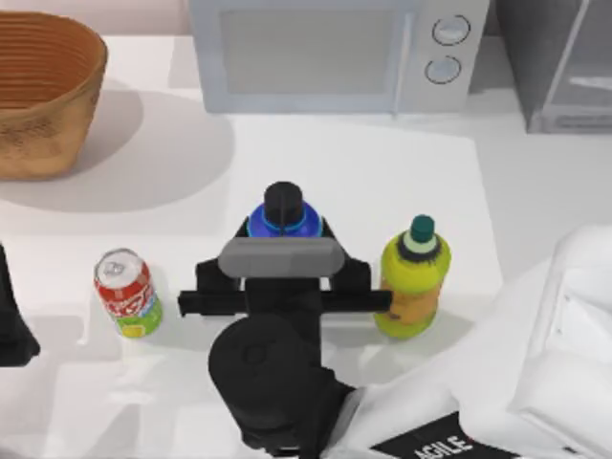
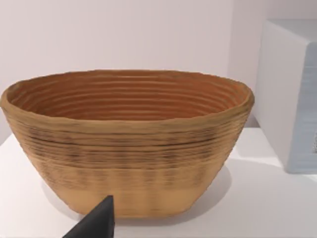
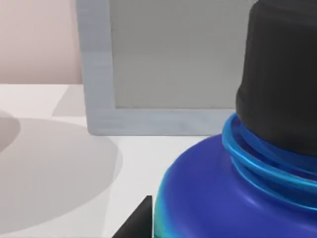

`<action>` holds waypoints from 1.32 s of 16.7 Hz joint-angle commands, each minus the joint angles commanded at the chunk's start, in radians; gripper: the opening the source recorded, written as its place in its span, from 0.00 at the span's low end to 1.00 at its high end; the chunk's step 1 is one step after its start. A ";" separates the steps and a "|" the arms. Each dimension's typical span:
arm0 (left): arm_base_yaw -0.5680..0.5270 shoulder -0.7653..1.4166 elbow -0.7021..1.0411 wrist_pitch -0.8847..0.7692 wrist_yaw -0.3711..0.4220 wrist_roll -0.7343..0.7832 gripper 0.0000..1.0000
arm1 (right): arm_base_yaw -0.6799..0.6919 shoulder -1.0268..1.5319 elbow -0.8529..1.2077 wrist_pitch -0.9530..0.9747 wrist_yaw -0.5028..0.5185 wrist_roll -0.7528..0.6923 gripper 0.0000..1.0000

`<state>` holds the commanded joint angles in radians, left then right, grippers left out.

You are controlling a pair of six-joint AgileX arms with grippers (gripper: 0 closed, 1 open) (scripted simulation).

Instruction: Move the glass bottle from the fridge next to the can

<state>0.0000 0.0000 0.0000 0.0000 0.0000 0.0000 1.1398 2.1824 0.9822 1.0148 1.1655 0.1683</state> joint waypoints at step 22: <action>0.000 0.000 0.000 0.000 0.000 0.000 1.00 | 0.039 -0.026 -0.024 -0.013 0.032 0.025 1.00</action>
<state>0.0000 0.0000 0.0000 0.0000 0.0000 0.0000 1.1784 2.1568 0.9586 1.0020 1.1972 0.1932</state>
